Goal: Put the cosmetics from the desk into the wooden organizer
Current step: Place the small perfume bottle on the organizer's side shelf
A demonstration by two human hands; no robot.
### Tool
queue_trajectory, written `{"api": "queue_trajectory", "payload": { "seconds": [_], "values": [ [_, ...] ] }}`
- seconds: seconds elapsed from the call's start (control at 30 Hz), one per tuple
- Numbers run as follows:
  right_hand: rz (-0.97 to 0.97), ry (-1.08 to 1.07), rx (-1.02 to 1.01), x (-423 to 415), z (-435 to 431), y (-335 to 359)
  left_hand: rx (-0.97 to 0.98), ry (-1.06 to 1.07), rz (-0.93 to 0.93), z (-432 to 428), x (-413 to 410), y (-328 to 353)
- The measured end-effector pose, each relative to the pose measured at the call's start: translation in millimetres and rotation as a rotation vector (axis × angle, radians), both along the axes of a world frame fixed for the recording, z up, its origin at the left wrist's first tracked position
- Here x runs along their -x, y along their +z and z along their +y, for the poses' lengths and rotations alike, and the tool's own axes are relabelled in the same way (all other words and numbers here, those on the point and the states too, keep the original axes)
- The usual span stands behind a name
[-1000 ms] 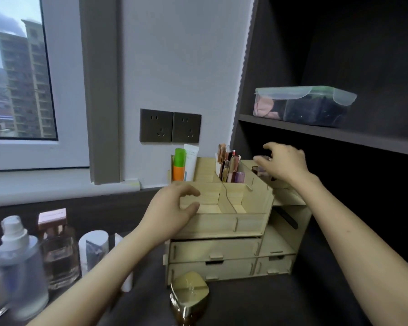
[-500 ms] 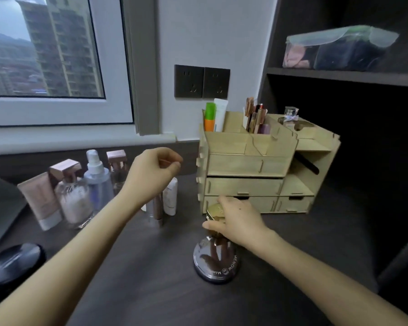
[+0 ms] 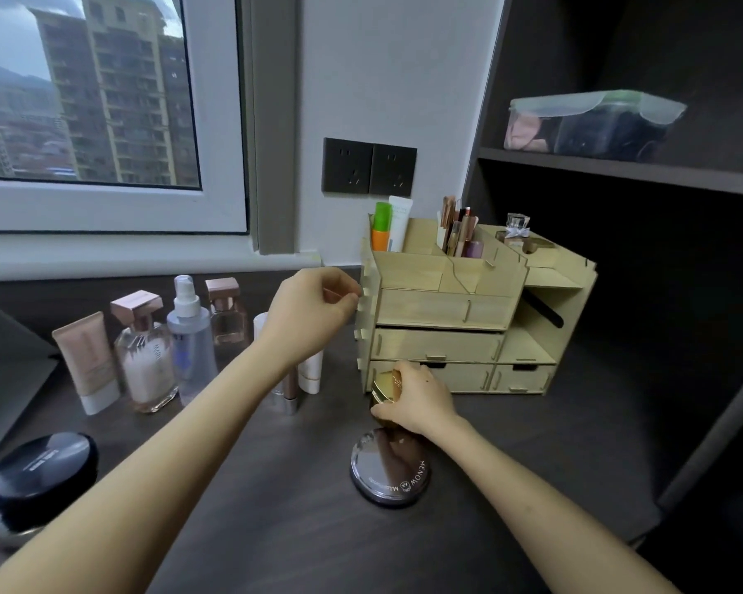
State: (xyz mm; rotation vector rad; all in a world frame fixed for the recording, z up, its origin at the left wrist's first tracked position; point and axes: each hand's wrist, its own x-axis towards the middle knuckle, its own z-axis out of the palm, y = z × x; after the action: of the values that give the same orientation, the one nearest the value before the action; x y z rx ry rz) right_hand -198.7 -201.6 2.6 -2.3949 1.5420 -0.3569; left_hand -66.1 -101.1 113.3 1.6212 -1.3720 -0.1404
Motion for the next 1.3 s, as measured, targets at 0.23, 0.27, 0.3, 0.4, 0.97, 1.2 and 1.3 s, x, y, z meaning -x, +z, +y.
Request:
{"api": "queue_trajectory", "payload": {
  "seconds": [0.23,0.27,0.3,0.4,0.97,1.2,1.3],
  "values": [
    [-0.261,0.003,-0.028,19,5,18,-0.047,-0.066,-0.022,-2,1,-4],
    [-0.330,0.009,-0.025,24,8,27,-0.073,-0.085,-0.045,-3,1,-5],
    [-0.408,0.016,-0.033,30,10,37,-0.105,-0.101,-0.071,-4,1,-7],
    [-0.663,0.057,-0.054,44,14,78,-0.157,-0.177,-0.099,-15,3,-13],
    [-0.641,0.414,-0.040,68,-58,195,-0.102,-0.712,0.616,-107,24,32],
    [-0.344,0.058,0.733,52,-147,224,-0.016,-0.271,0.125,-151,14,18],
    [-0.194,0.028,0.733,53,-186,218,-0.034,-0.206,-0.096,-161,7,3]
  ]
}}
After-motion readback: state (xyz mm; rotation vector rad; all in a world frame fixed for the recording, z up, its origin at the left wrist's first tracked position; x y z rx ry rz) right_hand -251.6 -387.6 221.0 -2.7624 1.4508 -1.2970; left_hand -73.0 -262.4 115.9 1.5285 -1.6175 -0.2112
